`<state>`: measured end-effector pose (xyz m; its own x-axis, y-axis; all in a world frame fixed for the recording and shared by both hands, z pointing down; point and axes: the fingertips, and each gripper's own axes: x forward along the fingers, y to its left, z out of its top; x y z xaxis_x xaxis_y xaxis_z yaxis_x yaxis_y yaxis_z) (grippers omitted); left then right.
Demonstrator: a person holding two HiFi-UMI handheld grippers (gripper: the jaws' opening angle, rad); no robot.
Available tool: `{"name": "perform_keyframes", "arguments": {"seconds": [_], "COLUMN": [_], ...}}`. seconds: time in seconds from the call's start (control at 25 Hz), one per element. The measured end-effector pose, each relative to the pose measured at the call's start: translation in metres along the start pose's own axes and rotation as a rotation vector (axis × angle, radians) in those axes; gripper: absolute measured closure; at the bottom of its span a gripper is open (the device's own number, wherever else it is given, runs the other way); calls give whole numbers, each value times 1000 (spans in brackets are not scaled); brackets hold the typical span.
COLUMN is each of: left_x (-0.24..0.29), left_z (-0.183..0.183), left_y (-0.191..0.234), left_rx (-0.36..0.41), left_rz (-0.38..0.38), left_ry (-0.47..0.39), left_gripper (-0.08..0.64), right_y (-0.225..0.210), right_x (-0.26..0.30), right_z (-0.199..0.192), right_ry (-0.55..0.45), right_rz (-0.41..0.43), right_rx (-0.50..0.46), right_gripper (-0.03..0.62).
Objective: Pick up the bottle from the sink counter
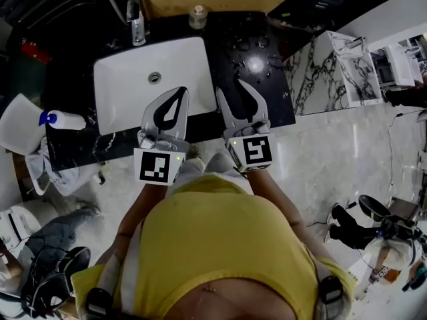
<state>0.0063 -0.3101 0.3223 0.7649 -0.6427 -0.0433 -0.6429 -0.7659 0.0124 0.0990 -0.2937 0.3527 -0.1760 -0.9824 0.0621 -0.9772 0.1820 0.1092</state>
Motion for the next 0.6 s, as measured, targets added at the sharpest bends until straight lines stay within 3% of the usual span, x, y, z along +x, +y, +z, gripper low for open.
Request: {"name": "perform_keyframes", "arguments": {"seconds": [0.24,0.6], "left_x": [18,53], "left_z": [-11,-12], "left_y": [12,41], "left_rx": [-34,-13], "left_rz": [-6,59], "left_ry": [22,21], "left_gripper": [558,558], "right_y": [-11,-27], "right_x": [28,84], "right_z": [-9,-21], "right_ry": [19,44], "right_rz": [-4,44], "right_rx": [-8,6], "right_gripper": [440,433]}}
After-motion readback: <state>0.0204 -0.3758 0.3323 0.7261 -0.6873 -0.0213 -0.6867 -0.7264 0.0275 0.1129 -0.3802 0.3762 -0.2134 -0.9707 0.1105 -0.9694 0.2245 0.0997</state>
